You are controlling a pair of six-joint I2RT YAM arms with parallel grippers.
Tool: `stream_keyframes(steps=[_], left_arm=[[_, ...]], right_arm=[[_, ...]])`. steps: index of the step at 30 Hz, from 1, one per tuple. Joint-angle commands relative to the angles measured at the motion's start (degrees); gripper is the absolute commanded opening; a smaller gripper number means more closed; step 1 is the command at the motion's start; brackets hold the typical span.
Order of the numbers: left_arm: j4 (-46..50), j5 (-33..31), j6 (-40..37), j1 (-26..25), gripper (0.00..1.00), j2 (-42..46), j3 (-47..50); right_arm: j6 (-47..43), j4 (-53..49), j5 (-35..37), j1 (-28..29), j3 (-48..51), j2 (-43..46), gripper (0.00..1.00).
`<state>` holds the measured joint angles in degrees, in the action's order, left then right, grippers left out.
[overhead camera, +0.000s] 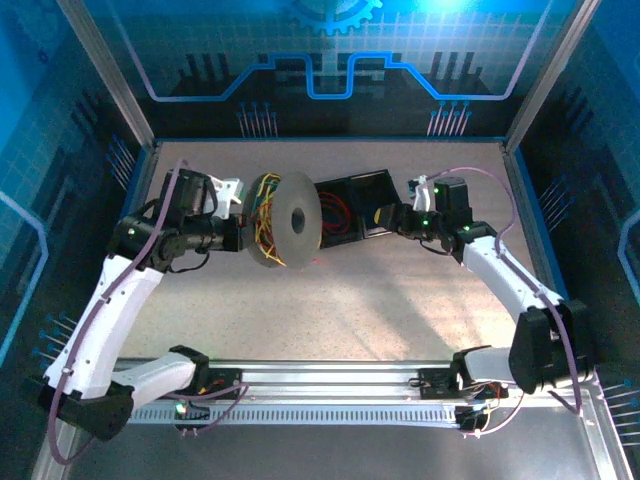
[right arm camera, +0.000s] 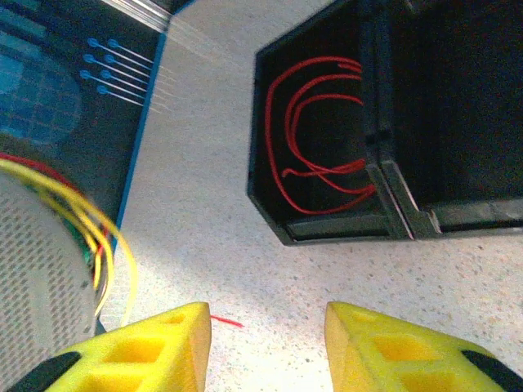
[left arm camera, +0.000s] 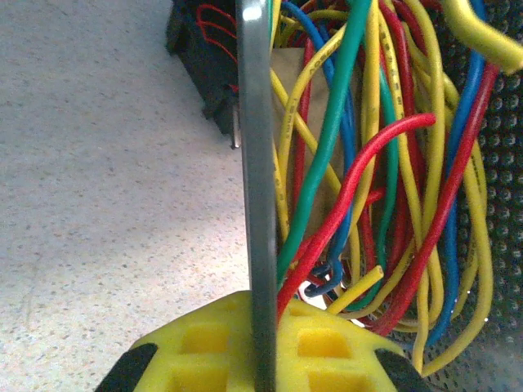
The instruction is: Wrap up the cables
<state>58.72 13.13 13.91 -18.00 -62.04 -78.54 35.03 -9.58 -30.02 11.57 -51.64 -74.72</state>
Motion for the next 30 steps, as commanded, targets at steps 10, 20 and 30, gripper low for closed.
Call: stream_keyframes(steps=[10, 20, 30], left_arm=[[-20.08, -2.9, 7.01, -0.06, 0.0, 12.39, 4.79], [-24.2, 0.54, 9.29, -0.02, 0.0, 14.1, 8.83], [-26.46, 2.75, 10.63, -0.02, 0.0, 14.35, 10.98]], right_arm=[[9.13, 8.84, -11.4, 8.06, 6.46, 0.75, 0.56], [35.1, 28.12, 4.02, 18.3, 17.74, 4.57, 1.0], [49.52, 22.57, 17.04, 23.21, 16.55, 6.46, 0.77]])
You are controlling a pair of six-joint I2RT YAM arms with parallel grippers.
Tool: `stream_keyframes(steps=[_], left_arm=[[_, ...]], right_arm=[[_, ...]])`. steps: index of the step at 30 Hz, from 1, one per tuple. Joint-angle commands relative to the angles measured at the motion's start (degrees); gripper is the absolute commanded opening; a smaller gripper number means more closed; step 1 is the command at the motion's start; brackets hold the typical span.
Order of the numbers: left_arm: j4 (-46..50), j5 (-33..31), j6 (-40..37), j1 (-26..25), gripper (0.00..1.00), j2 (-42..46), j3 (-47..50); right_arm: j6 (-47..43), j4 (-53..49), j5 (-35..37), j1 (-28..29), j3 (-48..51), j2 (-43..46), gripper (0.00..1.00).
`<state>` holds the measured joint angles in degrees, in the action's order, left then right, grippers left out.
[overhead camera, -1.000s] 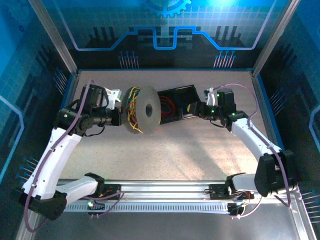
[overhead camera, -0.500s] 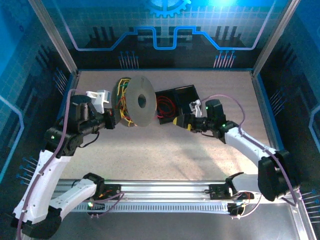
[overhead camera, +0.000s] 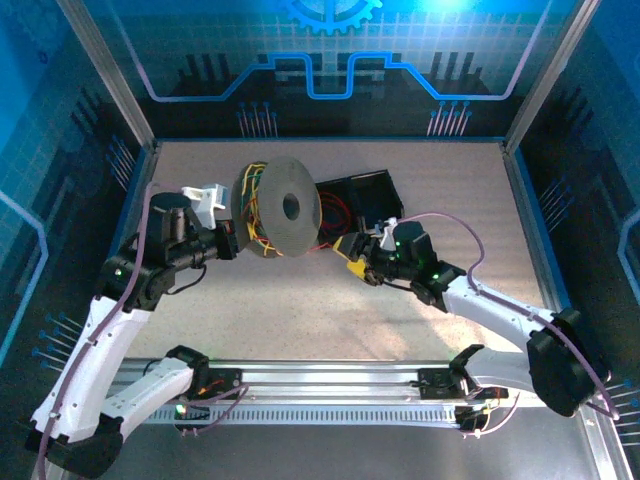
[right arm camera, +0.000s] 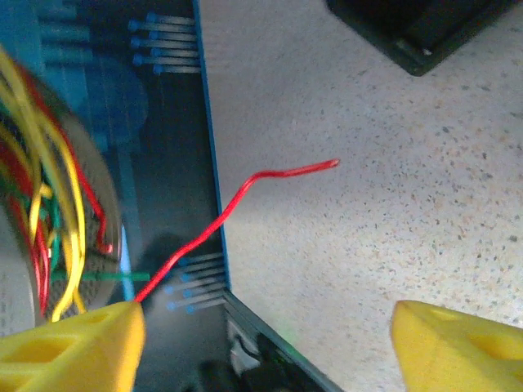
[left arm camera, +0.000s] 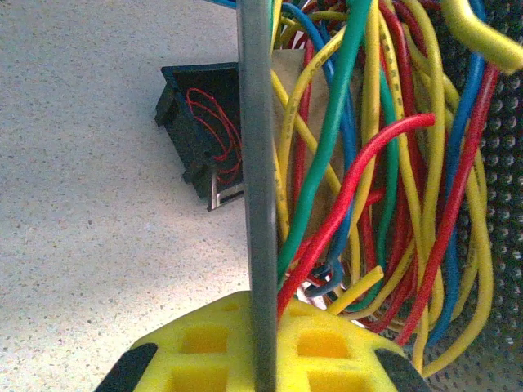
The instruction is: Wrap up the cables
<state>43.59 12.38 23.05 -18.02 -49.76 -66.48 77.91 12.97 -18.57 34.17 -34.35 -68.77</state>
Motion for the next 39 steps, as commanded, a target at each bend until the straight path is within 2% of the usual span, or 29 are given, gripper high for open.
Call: stream_keyframes(steps=[1, 11, 18, 22, 27, 31, 33, 37, 38, 39], left_arm=[[-11.49, 3.66, 1.56, 0.0, 0.0, 2.24, -1.02], [-12.13, 5.06, 1.94, 0.0, 0.0, 3.21, -0.33], [-12.74, 5.81, 2.22, 0.0, 0.0, 3.19, 0.3], [-12.66, 6.03, 2.01, 0.0, 0.0, 3.26, 0.29], [-12.75, 6.5, 2.21, 0.0, 0.0, 3.44, 0.3], [-12.68, 7.04, 2.35, 0.0, 0.0, 3.63, 0.49], [-12.5, 7.09, 2.25, 0.0, 0.0, 3.75, 0.47], [-12.52, 7.57, 2.47, 0.0, 0.0, 3.97, 0.64], [-12.52, 7.66, 2.48, 0.0, 0.0, 4.08, 0.65], [-12.49, 7.74, 2.45, 0.0, 0.0, 4.14, 0.74]], right_arm=[[7.81, 0.29, 6.25, 0.55, -0.64, 0.35, 0.75], [14.81, 7.13, 5.19, 2.68, -3.72, -5.61, 0.66], [15.3, 8.46, 5.87, 3.77, -5.32, -7.52, 0.47], [14.9, 7.68, 6.44, 4.14, -5.97, -7.51, 0.45], [14.2, 6.81, 6.87, 4.11, -6.59, -7.69, 0.34], [13.81, 6.76, 7.23, 4.14, -6.75, -8.11, 0.31], [13.76, 7.13, 7.25, 4.14, -6.74, -8.31, 0.24], [13.39, 7.15, 7.45, 4.07, -6.87, -8.83, 0.21], [13.41, 7.28, 7.43, 4.13, -6.87, -8.96, 0.19], [13.32, 7.58, 7.36, 4.07, -6.87, -9.09, 0.14]])
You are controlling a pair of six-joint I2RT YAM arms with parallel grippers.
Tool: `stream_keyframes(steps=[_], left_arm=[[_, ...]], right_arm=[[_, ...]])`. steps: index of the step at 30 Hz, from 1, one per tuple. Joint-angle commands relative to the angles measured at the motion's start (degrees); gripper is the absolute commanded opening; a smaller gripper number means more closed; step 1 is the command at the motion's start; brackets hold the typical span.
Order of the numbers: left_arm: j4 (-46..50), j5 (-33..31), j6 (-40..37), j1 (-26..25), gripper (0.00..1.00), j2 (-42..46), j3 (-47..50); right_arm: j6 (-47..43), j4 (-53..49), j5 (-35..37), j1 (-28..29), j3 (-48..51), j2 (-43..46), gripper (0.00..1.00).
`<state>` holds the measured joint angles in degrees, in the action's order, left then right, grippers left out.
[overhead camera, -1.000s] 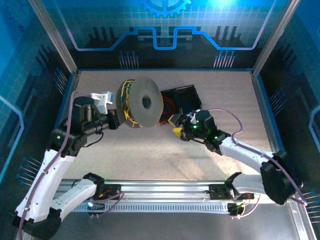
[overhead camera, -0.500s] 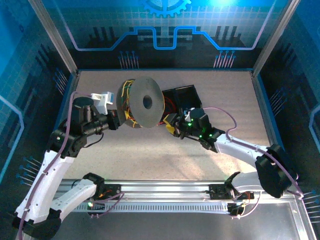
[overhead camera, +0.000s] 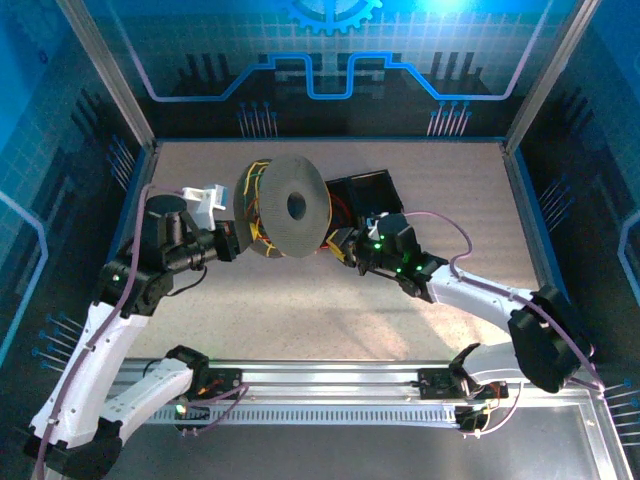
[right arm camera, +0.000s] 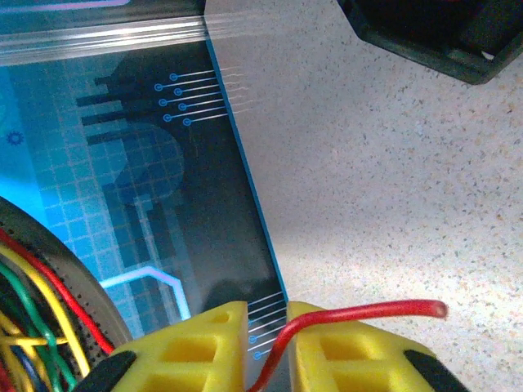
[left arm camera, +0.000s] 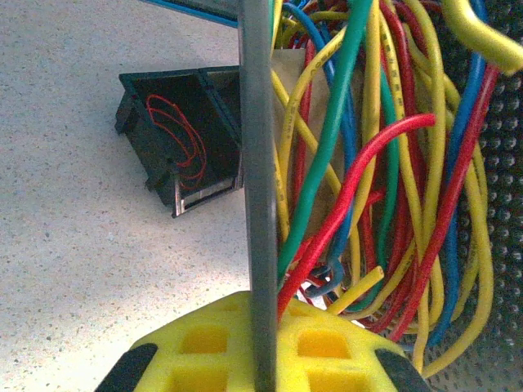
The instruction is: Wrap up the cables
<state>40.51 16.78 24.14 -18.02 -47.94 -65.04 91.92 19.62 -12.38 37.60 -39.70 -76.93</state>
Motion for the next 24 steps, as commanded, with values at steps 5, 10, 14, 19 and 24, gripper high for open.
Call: stream_keyframes(steps=[5, 10, 14, 19, 24], left_arm=[[-8.08, 4.54, 1.43, 0.05, 0.0, 1.72, -1.23], [-1.93, 11.22, 1.14, 0.0, 0.0, -2.47, -4.49], [2.4, 12.65, -1.16, 0.0, 0.0, -4.38, -5.42], [4.39, 12.63, -2.14, 0.0, 0.0, -6.15, -5.37], [4.05, 14.23, -2.17, 0.0, 0.0, -7.33, -5.26]], right_arm=[[-4.8, 0.99, 1.68, 0.39, -2.11, -0.83, 0.0], [-30.7, -2.51, 6.12, -1.29, -5.89, 0.61, 0.0], [-52.78, 1.01, -0.49, -4.65, -7.65, 0.02, 0.0], [-69.95, 5.57, -8.35, -7.75, -6.21, 1.26, 0.0], [-78.59, 7.29, -14.23, -9.17, -5.76, 1.43, 0.0]])
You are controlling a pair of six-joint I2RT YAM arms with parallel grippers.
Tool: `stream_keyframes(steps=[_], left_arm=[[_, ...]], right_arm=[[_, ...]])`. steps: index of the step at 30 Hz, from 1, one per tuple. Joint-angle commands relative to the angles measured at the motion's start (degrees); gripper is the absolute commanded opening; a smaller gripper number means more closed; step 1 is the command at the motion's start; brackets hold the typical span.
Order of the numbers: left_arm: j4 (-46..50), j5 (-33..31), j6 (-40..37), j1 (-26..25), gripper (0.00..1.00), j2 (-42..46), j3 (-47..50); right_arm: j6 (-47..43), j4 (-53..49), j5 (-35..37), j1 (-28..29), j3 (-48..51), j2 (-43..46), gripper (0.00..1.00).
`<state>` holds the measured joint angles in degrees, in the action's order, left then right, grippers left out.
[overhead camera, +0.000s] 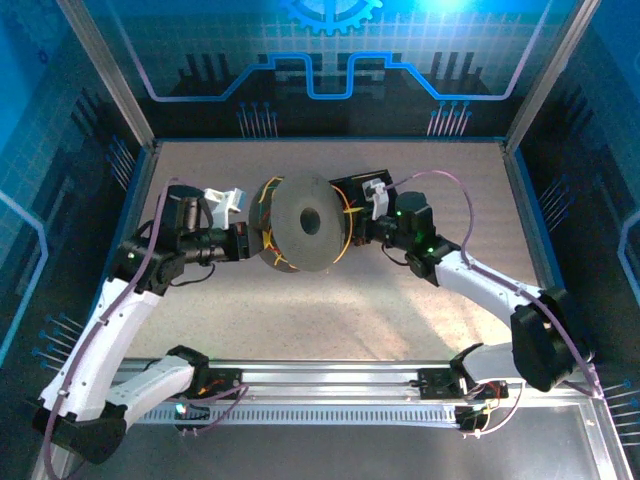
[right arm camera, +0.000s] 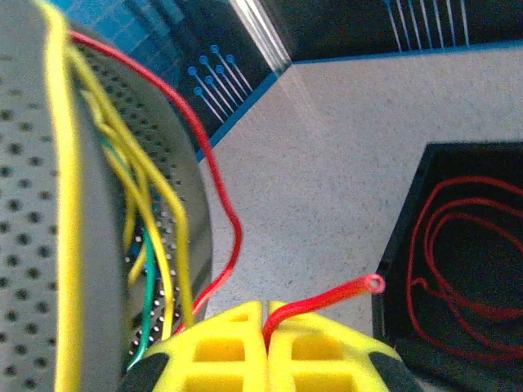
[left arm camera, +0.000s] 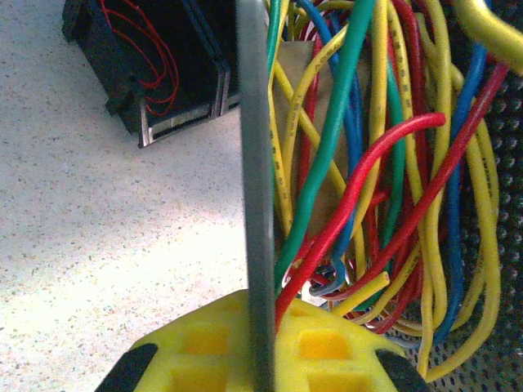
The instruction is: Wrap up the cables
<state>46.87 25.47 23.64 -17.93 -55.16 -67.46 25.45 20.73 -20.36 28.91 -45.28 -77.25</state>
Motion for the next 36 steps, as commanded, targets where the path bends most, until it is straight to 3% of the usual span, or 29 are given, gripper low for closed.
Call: stream_keyframes(steps=[1, 6, 13, 18, 23, 27, 28, 30, 36], left_arm=[[-2.16, 5.98, -1.86, -0.1, 0.0, -0.26, -2.85], [-1.02, 9.53, -3.35, -0.3, 0.0, -1.38, -2.6], [-0.05, 8.58, -4.72, -1.84, 0.0, -2.98, -1.71], [0.08, 7.93, -5.09, -2.19, 0.0, -4.06, -1.53], [-0.94, 5.91, -3.94, -2.23, 0.0, -3.79, -1.86], [-1.7, 2.22, -2.12, -1.89, 0.0, -2.19, -3.42], [-1.7, 1.37, -1.69, -1.72, 0.0, -1.99, -3.83], [-1.37, -0.37, -1.4, -1.36, 0.0, -1.87, -5.12], [-1.52, -3.43, -0.03, 0.28, 0.0, -2.49, -6.96]], right_arm=[[-13.54, 6.71, -6.75, -0.6, 0.15, 1.79, 0.0], [-18.69, 12.89, -16.02, -3.03, 1.56, 1.08, 0.0], [-25.97, 11.95, -26.33, -3.28, -0.86, 1.0, 0.0], [-29.22, 11.64, -27.92, -3.24, -0.14, 2.07, 0.0], [-26.03, 9.3, -22.57, -3.49, -0.76, 2.19, 0.0], [-23.54, 2.49, -18.32, -4.28, -0.17, 2.85, 0.53], [-23.47, 1.18, -18.05, -4.29, 0.63, 3.24, 0.6], [-21.45, 0.54, -17.27, -4.53, 3.47, 4.24, 0.68], [-15.08, -0.69, -17.14, -6.12, 10.25, 6.43, 0.75]])
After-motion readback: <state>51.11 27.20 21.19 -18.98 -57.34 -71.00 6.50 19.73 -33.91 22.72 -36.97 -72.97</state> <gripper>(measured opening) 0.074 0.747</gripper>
